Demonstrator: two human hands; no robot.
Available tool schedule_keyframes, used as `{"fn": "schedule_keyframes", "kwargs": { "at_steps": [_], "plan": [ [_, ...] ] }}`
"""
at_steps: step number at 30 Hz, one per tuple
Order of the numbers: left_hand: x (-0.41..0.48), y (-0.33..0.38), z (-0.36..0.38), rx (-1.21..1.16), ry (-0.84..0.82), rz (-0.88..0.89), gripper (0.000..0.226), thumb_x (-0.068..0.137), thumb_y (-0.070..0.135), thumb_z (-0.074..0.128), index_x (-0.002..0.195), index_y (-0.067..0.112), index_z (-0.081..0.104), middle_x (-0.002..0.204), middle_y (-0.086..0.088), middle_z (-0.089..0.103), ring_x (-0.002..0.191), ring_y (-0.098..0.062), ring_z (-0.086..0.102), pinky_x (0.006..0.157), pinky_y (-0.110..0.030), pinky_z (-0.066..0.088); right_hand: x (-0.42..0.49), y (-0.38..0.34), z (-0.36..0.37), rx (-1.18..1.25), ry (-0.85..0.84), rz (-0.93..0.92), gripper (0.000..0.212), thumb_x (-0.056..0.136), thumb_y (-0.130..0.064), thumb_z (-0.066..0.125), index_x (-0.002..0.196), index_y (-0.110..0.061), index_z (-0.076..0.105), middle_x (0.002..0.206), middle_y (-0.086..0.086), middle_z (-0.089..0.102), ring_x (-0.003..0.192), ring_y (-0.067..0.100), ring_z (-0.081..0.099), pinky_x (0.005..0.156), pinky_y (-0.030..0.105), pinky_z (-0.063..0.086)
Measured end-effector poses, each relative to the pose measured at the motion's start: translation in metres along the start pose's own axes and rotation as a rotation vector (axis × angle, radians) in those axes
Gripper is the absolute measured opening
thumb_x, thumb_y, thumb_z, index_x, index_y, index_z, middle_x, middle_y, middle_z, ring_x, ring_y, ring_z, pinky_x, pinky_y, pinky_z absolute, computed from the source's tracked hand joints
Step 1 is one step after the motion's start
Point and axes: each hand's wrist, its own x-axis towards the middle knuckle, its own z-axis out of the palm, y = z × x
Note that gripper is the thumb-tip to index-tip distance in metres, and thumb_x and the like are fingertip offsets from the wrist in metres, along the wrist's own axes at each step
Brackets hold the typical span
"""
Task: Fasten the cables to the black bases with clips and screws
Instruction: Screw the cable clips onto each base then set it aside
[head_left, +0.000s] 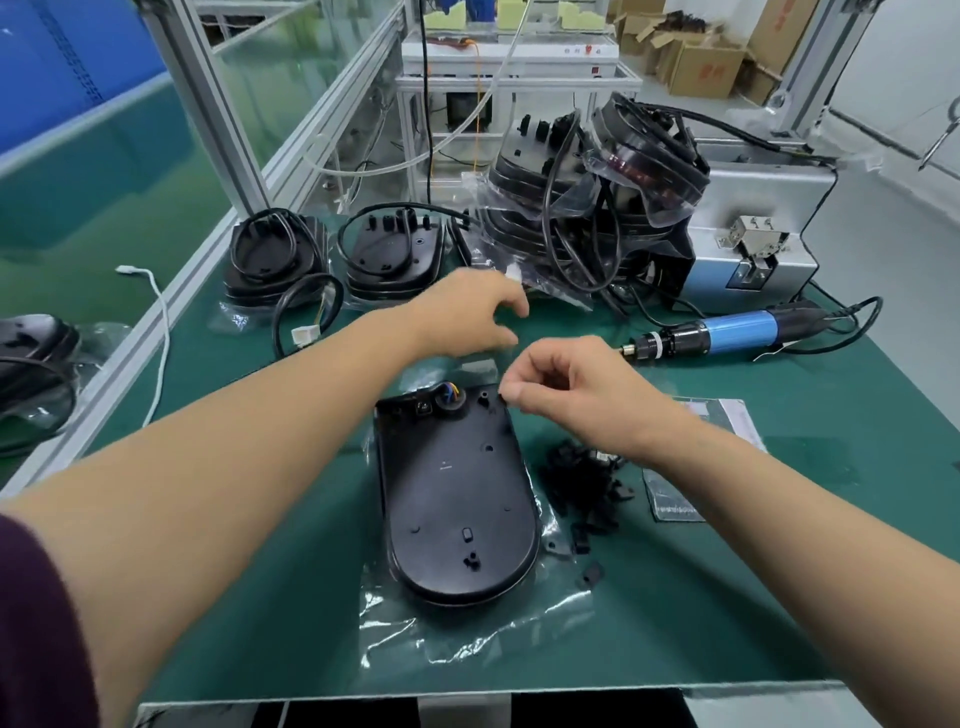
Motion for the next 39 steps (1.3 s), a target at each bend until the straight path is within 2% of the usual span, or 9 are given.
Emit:
{"fn": "schedule_keyframes", "kwargs": {
  "at_steps": [4, 7, 13, 16, 20, 24, 28, 33, 39],
  "plan": [
    [-0.039, 0.002, -0.01, -0.151, 0.124, -0.027, 0.014, 0.081, 0.024, 0.074, 0.093, 0.018, 0.072, 0.109, 0.0, 0.064, 0.105, -0.017, 0.057, 0.098, -0.033, 0.039, -0.013, -0.01, 0.012, 0.014, -0.124, 0.156, 0.016, 0.09, -0.013, 0.071, 0.076, -0.022, 0.071, 0.07, -0.007, 0.068, 0.061, 0.001, 0.054, 0.067, 0.021, 0.043],
    [-0.066, 0.006, -0.012, -0.212, 0.118, -0.037, 0.01, 0.077, 0.023, 0.078, 0.078, 0.017, 0.07, 0.109, -0.001, 0.065, 0.108, -0.016, 0.056, 0.1, -0.032, 0.038, -0.018, -0.015, 0.015, -0.022, -0.108, 0.209, 0.014, 0.089, -0.013, 0.071, 0.077, -0.021, 0.072, 0.077, 0.001, 0.073, 0.068, 0.006, 0.059, 0.076, 0.031, 0.05],
    [-0.103, 0.012, -0.006, -0.282, 0.123, -0.049, 0.009, 0.076, 0.015, 0.079, 0.083, 0.012, 0.072, 0.122, -0.004, 0.06, 0.127, -0.008, 0.039, 0.091, 0.005, 0.013, -0.022, -0.026, 0.019, -0.148, -0.067, 0.223, 0.01, 0.087, -0.018, 0.071, 0.078, -0.021, 0.073, 0.08, -0.002, 0.074, 0.081, 0.017, 0.065, 0.085, 0.038, 0.054],
    [-0.114, 0.015, -0.002, -0.298, 0.123, -0.063, 0.018, 0.075, 0.012, 0.08, 0.088, 0.014, 0.067, 0.129, -0.004, 0.053, 0.136, -0.013, 0.031, 0.094, 0.003, 0.011, -0.023, -0.028, 0.022, -0.166, -0.033, 0.203, 0.008, 0.086, -0.018, 0.072, 0.079, -0.021, 0.074, 0.08, 0.0, 0.074, 0.083, 0.018, 0.066, 0.084, 0.038, 0.055],
    [-0.121, 0.02, 0.001, -0.276, 0.139, -0.064, 0.024, 0.073, 0.009, 0.08, 0.095, 0.009, 0.068, 0.126, -0.01, 0.054, 0.129, -0.017, 0.037, 0.093, -0.005, 0.018, -0.022, -0.029, 0.023, -0.215, -0.004, 0.157, 0.01, 0.085, -0.017, 0.075, 0.077, -0.023, 0.073, 0.073, -0.007, 0.071, 0.068, 0.006, 0.058, 0.07, 0.024, 0.046],
    [-0.123, 0.025, 0.004, -0.282, 0.137, -0.073, 0.021, 0.074, 0.011, 0.079, 0.092, 0.011, 0.068, 0.129, -0.006, 0.053, 0.135, -0.016, 0.032, 0.097, -0.003, 0.014, -0.021, -0.029, 0.023, -0.278, 0.006, 0.125, 0.011, 0.084, -0.017, 0.075, 0.075, -0.023, 0.073, 0.067, -0.012, 0.066, 0.062, -0.002, 0.054, 0.062, 0.017, 0.04],
    [-0.125, 0.03, 0.006, -0.272, 0.152, -0.062, 0.015, 0.075, 0.009, 0.077, 0.089, 0.007, 0.071, 0.122, -0.008, 0.058, 0.124, -0.018, 0.041, 0.093, 0.001, 0.014, -0.021, -0.032, 0.023, -0.318, 0.011, 0.123, 0.014, 0.084, -0.019, 0.074, 0.072, -0.026, 0.07, 0.074, -0.008, 0.07, 0.072, 0.009, 0.061, 0.068, 0.024, 0.047],
    [-0.125, 0.033, 0.009, -0.254, 0.157, -0.084, 0.013, 0.078, 0.016, 0.076, 0.088, 0.01, 0.071, 0.118, -0.008, 0.06, 0.123, -0.023, 0.044, 0.099, -0.022, 0.024, -0.022, -0.037, 0.024, -0.352, 0.012, 0.126, 0.01, 0.084, -0.02, 0.073, 0.075, -0.024, 0.073, 0.071, -0.012, 0.068, 0.076, 0.012, 0.062, 0.071, 0.027, 0.049],
    [-0.123, 0.04, 0.012, -0.239, 0.128, -0.149, 0.015, 0.077, 0.021, 0.076, 0.085, 0.015, 0.065, 0.116, -0.006, 0.06, 0.122, -0.024, 0.046, 0.11, -0.034, 0.016, -0.022, -0.039, 0.024, -0.349, 0.01, 0.14, 0.006, 0.085, -0.02, 0.074, 0.079, -0.022, 0.075, 0.066, -0.015, 0.062, 0.071, 0.009, 0.057, 0.069, 0.026, 0.044]
  ]
}}
